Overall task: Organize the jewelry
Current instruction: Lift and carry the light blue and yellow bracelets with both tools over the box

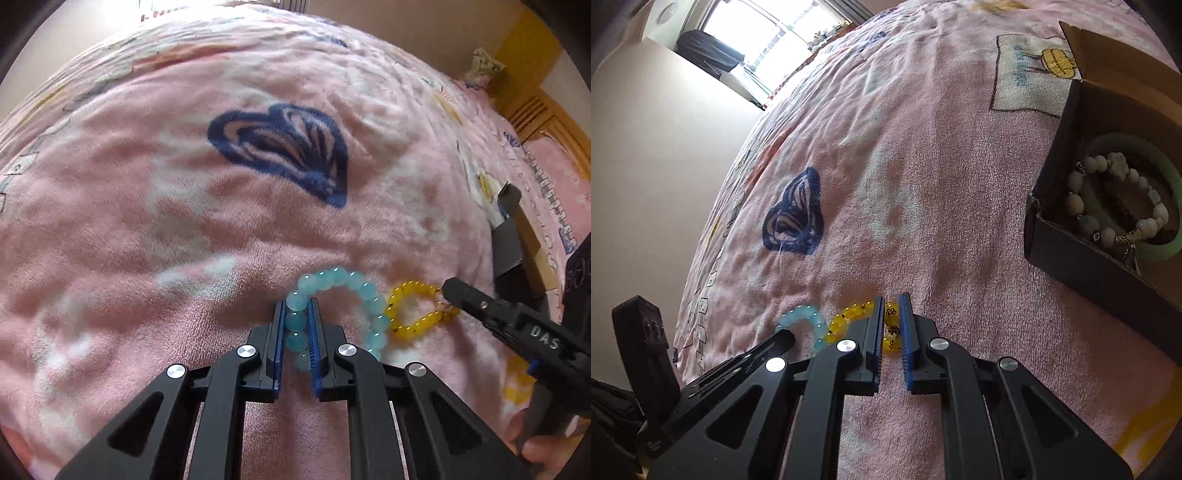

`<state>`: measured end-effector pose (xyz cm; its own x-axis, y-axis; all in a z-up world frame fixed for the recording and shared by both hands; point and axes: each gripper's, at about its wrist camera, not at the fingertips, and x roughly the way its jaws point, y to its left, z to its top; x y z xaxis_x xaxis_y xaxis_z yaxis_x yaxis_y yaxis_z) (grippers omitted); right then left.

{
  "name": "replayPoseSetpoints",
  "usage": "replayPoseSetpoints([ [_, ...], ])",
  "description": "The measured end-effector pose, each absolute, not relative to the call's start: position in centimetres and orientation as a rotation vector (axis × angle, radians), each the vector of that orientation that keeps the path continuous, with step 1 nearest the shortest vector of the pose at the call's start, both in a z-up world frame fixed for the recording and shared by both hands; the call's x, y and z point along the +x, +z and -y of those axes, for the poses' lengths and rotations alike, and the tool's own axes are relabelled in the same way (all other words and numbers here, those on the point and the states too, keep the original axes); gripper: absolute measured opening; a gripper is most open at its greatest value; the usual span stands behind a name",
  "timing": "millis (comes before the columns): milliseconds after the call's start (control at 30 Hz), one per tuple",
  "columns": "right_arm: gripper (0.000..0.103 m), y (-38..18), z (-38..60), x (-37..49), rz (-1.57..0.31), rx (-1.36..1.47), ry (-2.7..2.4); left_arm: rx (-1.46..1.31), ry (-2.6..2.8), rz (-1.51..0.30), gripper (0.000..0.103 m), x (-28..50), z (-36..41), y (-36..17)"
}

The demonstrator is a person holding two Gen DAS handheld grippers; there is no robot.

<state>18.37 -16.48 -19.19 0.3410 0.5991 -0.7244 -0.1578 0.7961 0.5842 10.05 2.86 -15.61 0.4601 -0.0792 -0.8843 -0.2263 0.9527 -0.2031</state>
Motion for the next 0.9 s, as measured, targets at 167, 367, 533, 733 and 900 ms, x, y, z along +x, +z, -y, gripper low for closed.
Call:
replayPoseSetpoints([
  [167, 0.009, -17.9, 16.9, 18.1, -1.087, 0.474, 0.533, -0.310, 0.084, -1.045, 0.013, 9.6, -2.9, -14.1],
  [367, 0.009, -15.6, 18.0, 17.7, -1.027, 0.506, 0.544, -0.282, 0.084, -0.995, 0.013, 9.0, -2.4, -12.2],
  [533, 0.009, -13.7, 19.3, 17.2, -0.979, 0.527, 0.547, -0.258, 0.078, -0.953, 0.013, 8.9, -1.5, -10.8],
  [733, 0.009, -11.5, 21.4, 16.3, -0.920, 0.548, 0.521, -0.252, 0.070, -0.918, 0.013, 9.0, -0.8, -9.6],
  [900, 0.009, -9.4, 22.9, 15.3, -0.862, 0.545, 0.502, -0.244, 0.049, -0.893, 0.013, 8.8, 0.3, -8.5],
])
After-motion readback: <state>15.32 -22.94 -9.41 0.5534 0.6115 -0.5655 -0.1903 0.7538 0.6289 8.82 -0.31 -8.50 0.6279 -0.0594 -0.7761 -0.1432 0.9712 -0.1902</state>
